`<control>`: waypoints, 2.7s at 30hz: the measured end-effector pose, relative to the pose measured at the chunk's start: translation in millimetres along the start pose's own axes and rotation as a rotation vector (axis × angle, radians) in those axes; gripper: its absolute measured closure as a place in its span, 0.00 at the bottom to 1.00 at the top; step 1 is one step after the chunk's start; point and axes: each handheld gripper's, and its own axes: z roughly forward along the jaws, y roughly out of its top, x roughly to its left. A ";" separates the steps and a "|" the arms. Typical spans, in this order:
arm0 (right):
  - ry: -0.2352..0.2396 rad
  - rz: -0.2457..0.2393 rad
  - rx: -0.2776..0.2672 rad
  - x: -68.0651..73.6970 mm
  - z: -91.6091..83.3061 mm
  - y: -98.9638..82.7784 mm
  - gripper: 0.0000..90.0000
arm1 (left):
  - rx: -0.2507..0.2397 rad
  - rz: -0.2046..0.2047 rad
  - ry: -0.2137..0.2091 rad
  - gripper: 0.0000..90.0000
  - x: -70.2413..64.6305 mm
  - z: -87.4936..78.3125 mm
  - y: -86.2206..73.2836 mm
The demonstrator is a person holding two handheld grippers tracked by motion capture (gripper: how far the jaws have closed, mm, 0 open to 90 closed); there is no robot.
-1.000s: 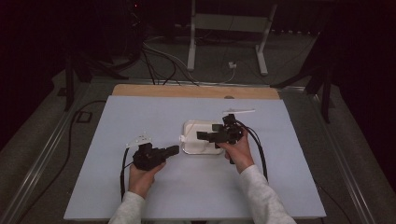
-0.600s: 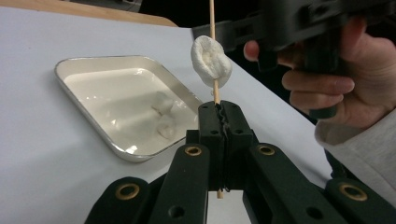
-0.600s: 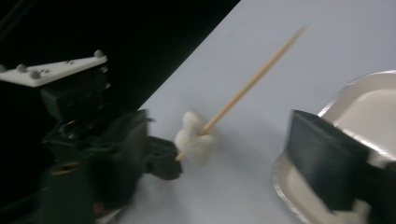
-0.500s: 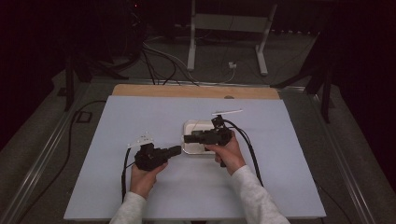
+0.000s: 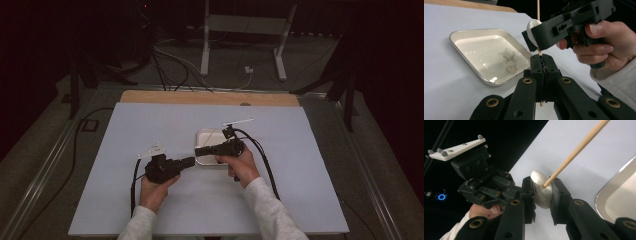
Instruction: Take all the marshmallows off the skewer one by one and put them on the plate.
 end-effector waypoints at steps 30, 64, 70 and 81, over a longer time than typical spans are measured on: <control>-0.071 0.040 -0.178 -10.6 -49.1 21.9 0.89 | 0.031 0.041 -0.030 1.00 0.7 -4.1 -1.3; -0.385 -0.011 -0.266 -19.1 -87.1 22.7 0.97 | 0.038 0.003 0.020 1.00 11.2 -13.8 -6.9; -0.509 -0.025 -0.161 -38.1 -64.5 11.8 0.94 | 0.029 -0.007 0.022 1.00 11.9 -13.4 -6.3; -0.529 0.017 -0.116 -52.3 -51.2 1.9 0.52 | 0.029 -0.010 0.041 1.00 9.1 -2.8 -5.6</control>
